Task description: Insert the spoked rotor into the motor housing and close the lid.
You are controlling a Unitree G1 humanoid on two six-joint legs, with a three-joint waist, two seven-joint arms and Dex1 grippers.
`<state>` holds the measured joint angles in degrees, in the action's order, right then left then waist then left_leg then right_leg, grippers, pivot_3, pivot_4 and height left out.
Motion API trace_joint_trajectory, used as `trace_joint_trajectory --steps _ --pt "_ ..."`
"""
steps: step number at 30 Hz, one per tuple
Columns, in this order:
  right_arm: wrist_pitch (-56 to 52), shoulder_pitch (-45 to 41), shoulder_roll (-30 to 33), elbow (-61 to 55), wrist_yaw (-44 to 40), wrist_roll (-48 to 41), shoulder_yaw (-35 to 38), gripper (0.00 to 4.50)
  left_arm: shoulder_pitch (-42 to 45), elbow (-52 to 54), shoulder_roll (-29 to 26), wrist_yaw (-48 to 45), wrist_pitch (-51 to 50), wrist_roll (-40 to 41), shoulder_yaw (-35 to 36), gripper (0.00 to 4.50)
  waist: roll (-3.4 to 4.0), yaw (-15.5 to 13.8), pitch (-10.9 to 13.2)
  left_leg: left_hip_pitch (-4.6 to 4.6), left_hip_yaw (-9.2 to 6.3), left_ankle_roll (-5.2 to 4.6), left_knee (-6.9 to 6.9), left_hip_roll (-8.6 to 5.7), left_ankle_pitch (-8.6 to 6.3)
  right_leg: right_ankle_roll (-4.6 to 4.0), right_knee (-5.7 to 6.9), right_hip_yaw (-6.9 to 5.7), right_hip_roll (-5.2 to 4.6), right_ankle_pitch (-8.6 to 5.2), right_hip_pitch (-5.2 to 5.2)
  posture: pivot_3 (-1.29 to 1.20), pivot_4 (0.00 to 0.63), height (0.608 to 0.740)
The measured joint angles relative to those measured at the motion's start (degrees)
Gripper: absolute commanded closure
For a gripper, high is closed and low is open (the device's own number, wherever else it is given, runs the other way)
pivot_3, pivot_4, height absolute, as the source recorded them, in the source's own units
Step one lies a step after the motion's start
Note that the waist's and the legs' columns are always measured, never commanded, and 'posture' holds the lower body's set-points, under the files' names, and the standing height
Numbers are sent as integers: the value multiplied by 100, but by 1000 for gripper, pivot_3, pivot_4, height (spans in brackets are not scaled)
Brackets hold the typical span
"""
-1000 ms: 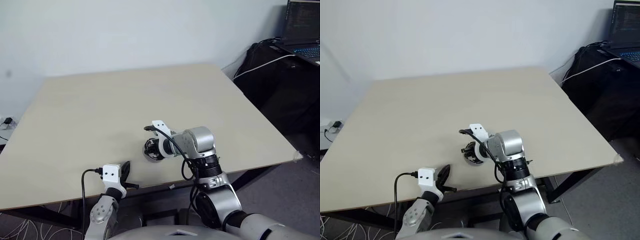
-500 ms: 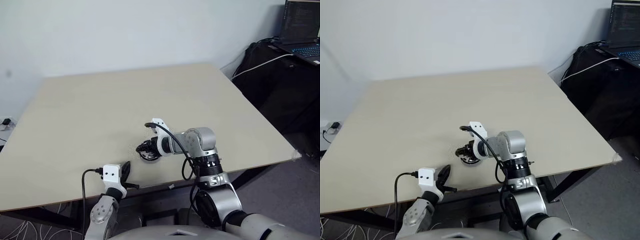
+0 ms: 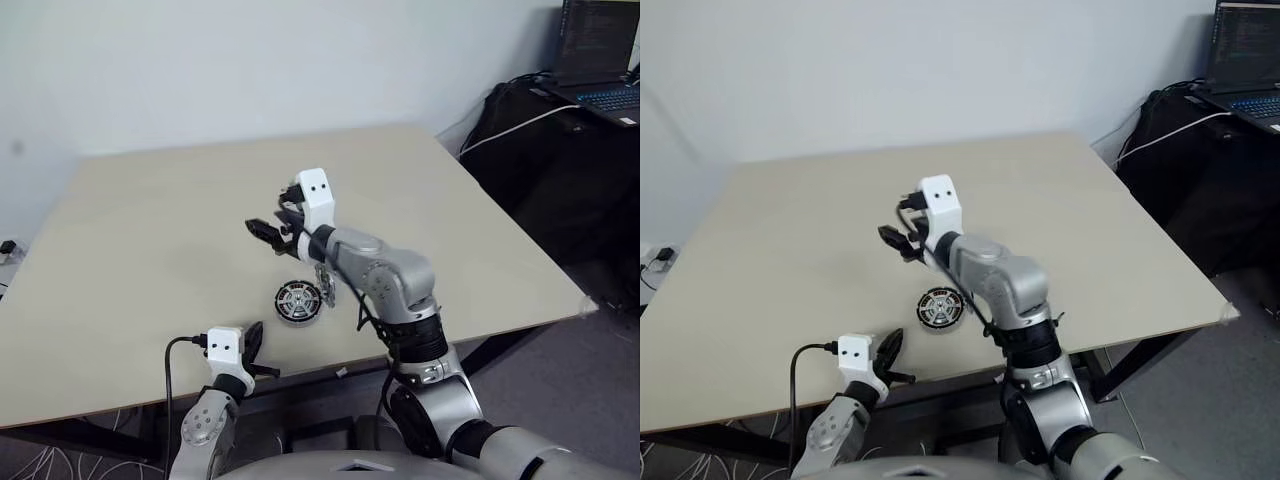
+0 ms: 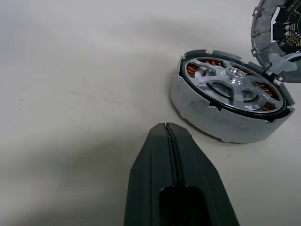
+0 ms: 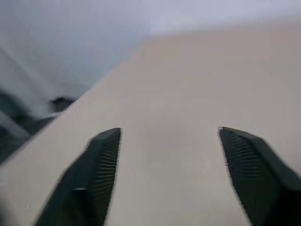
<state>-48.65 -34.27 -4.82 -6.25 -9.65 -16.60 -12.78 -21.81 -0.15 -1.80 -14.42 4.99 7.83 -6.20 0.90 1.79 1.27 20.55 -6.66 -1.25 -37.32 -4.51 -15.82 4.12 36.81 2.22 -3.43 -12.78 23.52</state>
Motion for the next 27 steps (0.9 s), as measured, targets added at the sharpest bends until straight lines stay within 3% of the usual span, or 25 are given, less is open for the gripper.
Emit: trace_joint_trajectory --steps 8,17,27 --pt "1338 884 1691 30 250 1675 -429 4461 -43 31 -47 0 0 -1 11 4500 -19 -117 -9 0 3 -3 -3 1 0 -4 -5 1 0 -3 -6 0 0 740" --pt "1302 2221 2970 -489 -297 2455 -667 4461 -67 58 -67 -35 -3 1 7 4500 -29 -127 -1 2 10 -7 -1 4 0 -3 -5 6 1 -13 -33 0 0 740" --pt "858 2825 2964 -1244 -1594 2027 -1047 4461 -36 60 -117 -73 -86 2 12 4500 -77 -130 43 -14 2 -4 -23 7 -3 -7 -10 -4 -2 -18 -58 0 0 740"
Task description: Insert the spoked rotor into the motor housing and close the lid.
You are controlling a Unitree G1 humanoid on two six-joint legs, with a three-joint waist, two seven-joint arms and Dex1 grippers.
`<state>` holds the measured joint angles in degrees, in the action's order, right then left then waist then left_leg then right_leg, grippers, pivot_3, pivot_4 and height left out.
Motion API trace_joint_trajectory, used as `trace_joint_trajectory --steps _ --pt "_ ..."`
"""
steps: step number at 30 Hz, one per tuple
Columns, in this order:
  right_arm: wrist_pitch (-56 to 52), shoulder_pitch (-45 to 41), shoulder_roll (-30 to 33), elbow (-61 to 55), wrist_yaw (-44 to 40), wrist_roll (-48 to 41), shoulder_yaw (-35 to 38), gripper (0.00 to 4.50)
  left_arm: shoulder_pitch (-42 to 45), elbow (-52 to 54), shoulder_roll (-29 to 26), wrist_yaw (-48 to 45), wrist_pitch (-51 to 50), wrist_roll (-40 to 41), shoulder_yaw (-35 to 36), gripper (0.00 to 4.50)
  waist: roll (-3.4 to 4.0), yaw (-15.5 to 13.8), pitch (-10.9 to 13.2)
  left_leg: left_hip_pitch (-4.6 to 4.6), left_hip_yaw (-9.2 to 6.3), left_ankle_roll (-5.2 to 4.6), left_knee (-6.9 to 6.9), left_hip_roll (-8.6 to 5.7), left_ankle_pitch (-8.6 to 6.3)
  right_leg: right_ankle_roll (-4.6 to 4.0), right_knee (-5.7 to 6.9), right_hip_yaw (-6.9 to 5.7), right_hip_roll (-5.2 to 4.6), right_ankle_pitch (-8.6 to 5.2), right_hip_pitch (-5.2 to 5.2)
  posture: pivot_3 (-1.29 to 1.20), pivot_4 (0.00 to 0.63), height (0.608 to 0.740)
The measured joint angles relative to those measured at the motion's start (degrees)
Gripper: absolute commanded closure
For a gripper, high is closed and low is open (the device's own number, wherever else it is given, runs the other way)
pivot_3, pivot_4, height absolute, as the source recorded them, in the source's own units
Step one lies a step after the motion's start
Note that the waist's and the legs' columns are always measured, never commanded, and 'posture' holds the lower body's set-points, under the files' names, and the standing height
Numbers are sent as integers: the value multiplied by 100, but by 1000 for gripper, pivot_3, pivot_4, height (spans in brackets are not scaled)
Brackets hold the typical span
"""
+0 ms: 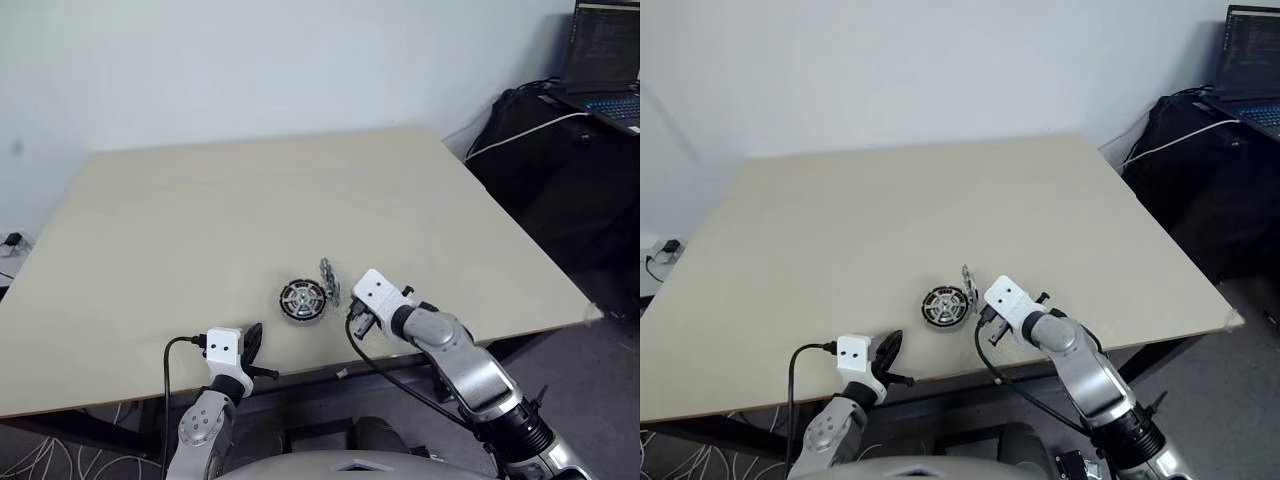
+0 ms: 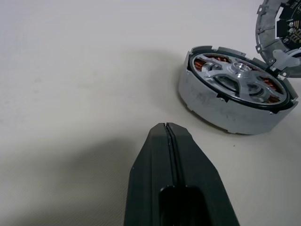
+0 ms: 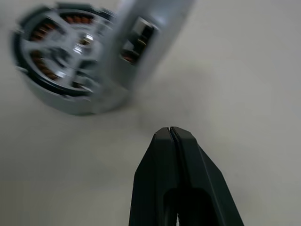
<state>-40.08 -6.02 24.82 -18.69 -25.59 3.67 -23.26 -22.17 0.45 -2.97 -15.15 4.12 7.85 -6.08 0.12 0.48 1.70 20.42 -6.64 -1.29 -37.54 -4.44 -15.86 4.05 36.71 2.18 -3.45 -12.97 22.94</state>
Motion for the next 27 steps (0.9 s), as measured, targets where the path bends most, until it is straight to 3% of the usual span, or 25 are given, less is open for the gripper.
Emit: trace_joint_trajectory --steps 13,27 --pt "335 -97 -205 4 -534 -228 -74 4461 11 0 -5 -1 -22 4 6 4500 -10 -8 25 -6 -3 5 0 -1 -13 7 -18 -5 -2 5 1 0 0 740" --pt "838 -384 -823 654 -533 -215 -206 4461 31 0 -6 -8 -23 4 6 4500 -9 -13 26 -7 -4 5 0 -1 -13 8 -19 -6 -1 6 2 0 0 740"
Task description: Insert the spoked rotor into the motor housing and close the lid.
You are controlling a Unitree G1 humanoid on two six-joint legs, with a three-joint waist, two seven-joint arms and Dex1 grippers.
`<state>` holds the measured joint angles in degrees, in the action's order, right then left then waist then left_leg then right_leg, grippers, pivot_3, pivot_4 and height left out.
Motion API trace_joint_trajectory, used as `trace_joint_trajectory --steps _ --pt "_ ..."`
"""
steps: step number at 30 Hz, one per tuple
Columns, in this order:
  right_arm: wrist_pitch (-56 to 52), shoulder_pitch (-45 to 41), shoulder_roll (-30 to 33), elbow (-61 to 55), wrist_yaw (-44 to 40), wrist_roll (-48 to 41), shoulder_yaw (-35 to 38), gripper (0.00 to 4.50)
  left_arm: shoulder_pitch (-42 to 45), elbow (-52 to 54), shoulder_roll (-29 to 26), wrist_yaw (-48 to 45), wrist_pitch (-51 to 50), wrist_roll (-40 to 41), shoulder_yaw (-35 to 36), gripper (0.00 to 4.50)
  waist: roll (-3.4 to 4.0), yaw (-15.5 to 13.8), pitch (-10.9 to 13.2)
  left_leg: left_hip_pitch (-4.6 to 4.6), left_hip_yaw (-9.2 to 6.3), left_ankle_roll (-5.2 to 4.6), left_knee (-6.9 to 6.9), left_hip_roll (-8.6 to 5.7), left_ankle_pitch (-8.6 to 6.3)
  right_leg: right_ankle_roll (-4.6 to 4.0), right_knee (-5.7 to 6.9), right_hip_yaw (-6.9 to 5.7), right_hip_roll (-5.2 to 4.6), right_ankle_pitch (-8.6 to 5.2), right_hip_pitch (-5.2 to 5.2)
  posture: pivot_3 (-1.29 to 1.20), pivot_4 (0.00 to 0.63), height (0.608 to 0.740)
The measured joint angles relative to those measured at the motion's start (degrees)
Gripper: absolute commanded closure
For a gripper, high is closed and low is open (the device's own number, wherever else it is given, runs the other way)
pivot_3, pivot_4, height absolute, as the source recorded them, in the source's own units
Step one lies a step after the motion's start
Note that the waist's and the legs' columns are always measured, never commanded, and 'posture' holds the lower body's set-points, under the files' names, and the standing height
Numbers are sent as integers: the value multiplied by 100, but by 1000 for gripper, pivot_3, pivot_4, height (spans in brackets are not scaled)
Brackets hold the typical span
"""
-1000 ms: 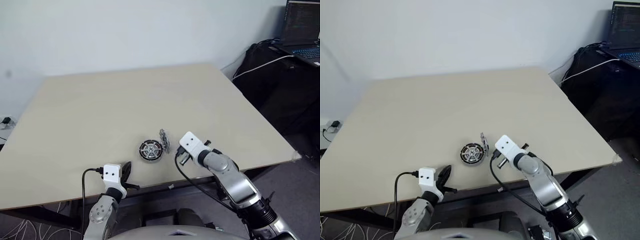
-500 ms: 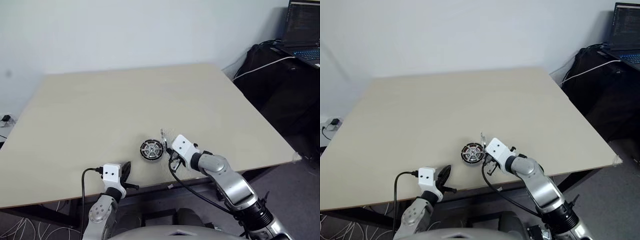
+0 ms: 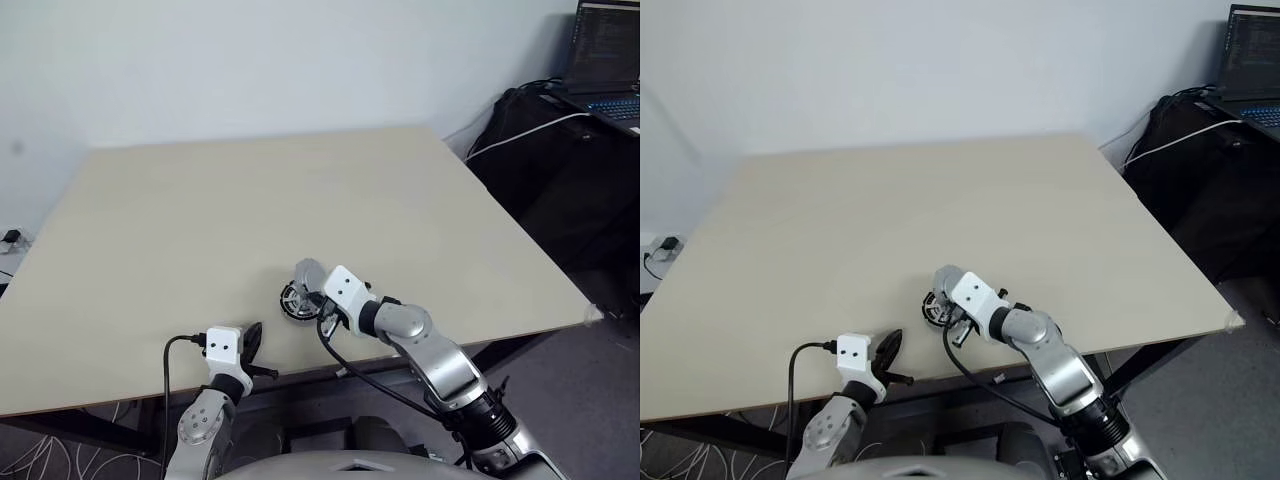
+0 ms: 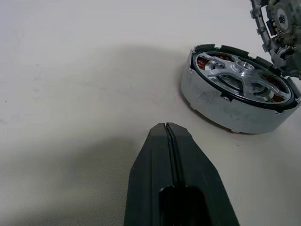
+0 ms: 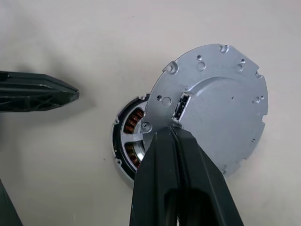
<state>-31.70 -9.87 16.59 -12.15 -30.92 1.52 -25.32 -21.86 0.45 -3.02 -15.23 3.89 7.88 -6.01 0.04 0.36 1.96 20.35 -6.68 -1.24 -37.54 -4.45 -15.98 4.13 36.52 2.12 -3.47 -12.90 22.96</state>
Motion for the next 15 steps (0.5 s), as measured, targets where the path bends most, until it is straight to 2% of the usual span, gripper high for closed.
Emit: trace_joint_trajectory --steps 6,15 --pt "440 23 -327 243 -6 -423 450 4461 -1 1 -4 -2 -5 0 1 4500 5 3 3 0 0 0 0 0 0 1 1 0 1 0 0 0 0 740" --pt "680 143 -543 -220 -380 -1426 1013 4461 2 29 -26 -18 -75 2 -1 4500 11 5 6 0 -2 -11 1 1 4 2 2 0 1 1 0 0 0 740"
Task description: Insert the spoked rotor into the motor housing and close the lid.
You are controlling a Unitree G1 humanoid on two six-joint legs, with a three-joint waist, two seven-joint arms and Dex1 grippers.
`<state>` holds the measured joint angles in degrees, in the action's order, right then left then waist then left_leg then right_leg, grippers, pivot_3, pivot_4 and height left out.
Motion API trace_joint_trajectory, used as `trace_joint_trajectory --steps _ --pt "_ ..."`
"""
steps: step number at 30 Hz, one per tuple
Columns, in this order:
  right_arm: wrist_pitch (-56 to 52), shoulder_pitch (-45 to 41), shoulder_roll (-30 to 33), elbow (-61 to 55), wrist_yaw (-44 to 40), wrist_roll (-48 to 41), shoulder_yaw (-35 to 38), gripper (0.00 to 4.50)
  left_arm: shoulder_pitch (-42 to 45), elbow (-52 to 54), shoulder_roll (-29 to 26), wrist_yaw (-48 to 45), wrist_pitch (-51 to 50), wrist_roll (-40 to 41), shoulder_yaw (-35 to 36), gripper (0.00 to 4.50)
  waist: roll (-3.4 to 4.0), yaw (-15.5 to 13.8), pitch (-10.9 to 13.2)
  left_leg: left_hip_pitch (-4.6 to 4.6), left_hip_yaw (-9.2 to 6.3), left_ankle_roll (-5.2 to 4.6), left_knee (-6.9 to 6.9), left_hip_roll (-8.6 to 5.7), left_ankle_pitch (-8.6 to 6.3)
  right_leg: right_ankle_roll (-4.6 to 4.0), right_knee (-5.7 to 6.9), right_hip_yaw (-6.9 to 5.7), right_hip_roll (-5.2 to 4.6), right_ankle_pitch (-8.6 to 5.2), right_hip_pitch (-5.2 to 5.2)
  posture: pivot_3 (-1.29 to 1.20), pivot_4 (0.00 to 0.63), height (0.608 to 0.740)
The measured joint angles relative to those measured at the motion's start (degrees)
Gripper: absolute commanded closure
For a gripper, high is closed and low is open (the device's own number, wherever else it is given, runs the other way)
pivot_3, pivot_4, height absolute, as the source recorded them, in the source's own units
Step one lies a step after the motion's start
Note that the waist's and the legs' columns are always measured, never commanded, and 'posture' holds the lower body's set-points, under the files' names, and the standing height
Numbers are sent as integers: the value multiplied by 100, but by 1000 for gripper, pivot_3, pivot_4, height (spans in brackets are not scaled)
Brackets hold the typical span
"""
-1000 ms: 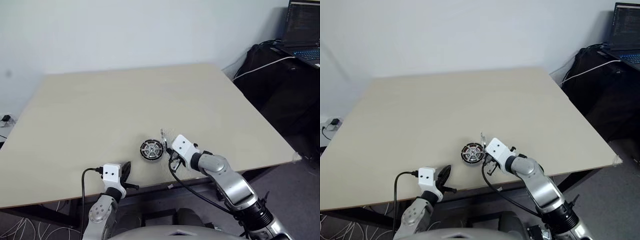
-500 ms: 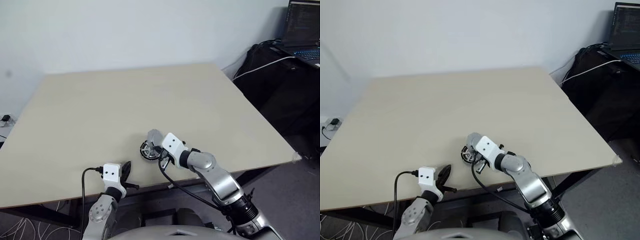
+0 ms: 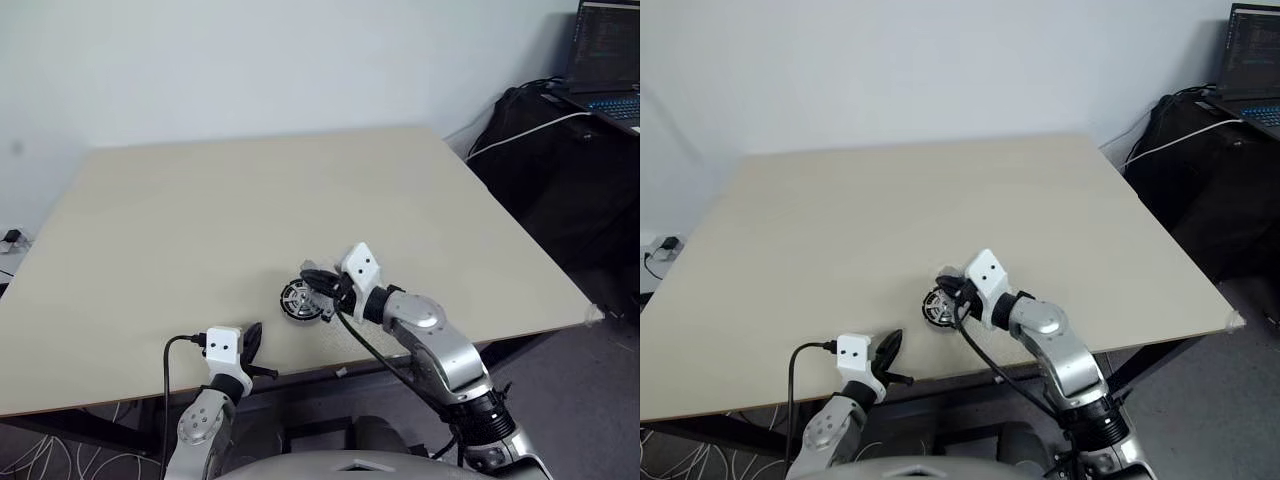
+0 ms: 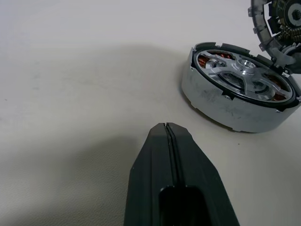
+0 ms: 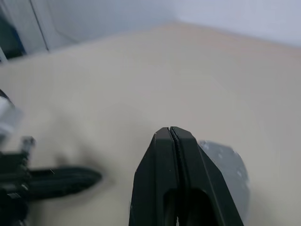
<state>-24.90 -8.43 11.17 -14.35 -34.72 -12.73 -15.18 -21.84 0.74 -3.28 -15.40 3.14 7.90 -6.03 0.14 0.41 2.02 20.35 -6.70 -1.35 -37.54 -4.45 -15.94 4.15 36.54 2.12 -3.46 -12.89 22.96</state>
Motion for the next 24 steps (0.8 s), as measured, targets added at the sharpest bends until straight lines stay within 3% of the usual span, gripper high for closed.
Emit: trace_joint_trajectory --steps 9,24 --pt "-194 -23 -175 501 831 183 249 4461 0 2 -12 -22 -13 2 5 4500 6 -3 2 0 3 -1 0 -1 1 -1 2 2 1 1 4 0 0 740" --pt "-264 -206 -284 1226 717 342 -60 4461 -4 28 -1 -18 -15 3 52 4500 13 4 5 0 3 -4 0 -1 3 -2 4 2 1 0 4 0 0 740"
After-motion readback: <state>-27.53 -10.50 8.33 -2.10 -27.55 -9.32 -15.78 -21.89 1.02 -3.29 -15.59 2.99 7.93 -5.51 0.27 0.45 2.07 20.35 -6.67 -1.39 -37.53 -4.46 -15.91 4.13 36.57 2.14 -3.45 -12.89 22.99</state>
